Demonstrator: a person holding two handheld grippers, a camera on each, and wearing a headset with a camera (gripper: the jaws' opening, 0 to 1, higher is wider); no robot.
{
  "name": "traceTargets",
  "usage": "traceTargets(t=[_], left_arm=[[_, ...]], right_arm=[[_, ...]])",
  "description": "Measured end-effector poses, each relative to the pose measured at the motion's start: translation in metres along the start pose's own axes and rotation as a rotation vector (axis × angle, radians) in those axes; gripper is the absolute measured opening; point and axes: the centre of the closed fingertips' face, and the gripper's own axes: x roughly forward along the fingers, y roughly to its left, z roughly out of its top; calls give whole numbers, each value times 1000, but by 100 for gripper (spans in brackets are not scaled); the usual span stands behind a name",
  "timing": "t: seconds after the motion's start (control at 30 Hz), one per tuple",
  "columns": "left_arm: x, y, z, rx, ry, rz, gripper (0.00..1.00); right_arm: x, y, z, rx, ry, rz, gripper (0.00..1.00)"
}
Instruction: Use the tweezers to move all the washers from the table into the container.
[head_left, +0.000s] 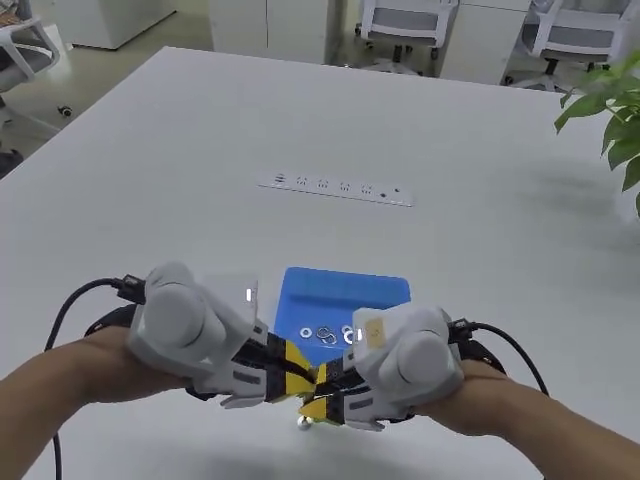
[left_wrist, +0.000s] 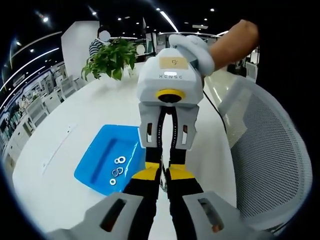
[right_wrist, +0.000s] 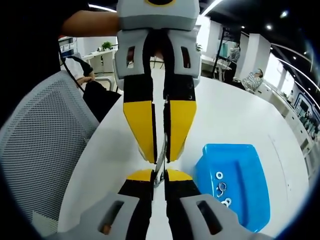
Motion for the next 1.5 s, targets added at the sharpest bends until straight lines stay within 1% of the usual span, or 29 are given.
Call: traceTargets(t=[0.17, 0.33, 0.37, 0.43, 0.5, 0.57, 0.6, 0.77, 0.8, 0.87, 1.03, 1.17, 1.3, 1.43, 1.5], left_arm=[[-5, -1, -1, -38, -27, 7, 21], [-9, 0, -1, -82, -58, 21, 33], [-10, 0, -1, -107, -73, 24, 36], [-11, 1, -2, -139, -85, 36, 47], [-12, 2, -4, -147, -85, 52, 58], [-13, 3, -5, -152, -86, 66, 63], [-15, 4, -5, -161, -93, 74, 65], [-21, 3, 0, -196, -139, 92, 74], [-23, 4, 2, -204, -153, 100, 76], [-25, 6, 1, -216, -166, 116, 79], [-30, 6, 3, -235, -187, 147, 87], [-32, 7, 3, -250, -192, 164, 94], [-35, 9, 2, -255, -193, 186, 99], [-36, 10, 2, -259, -195, 195, 99], [-36, 11, 3, -251, -195, 201, 99]], right_arm=[[-4, 0, 2, 7, -8, -5, 9], [-9, -1, 5, 7, -9, -10, 9], [-10, -1, 6, 6, -10, -11, 9], [-12, -2, 8, 1, -11, -14, 9], [-14, -2, 11, -2, -12, -17, 9], [-16, -2, 13, -7, -13, -16, 9], [-18, -3, 14, -9, -13, -18, 9], [-25, -6, 20, -9, -18, -24, 9], [-27, -6, 20, -9, -17, -27, 9], [-30, -8, 22, -5, -19, -30, 9], [-40, -13, 25, 5, -21, -41, 9], [-46, -17, 27, 20, -22, -45, 9], [-54, -21, 29, 20, -20, -46, 9], [-60, -26, 31, 17, -24, -49, 9], [-63, -30, 32, 21, -28, -54, 9]])
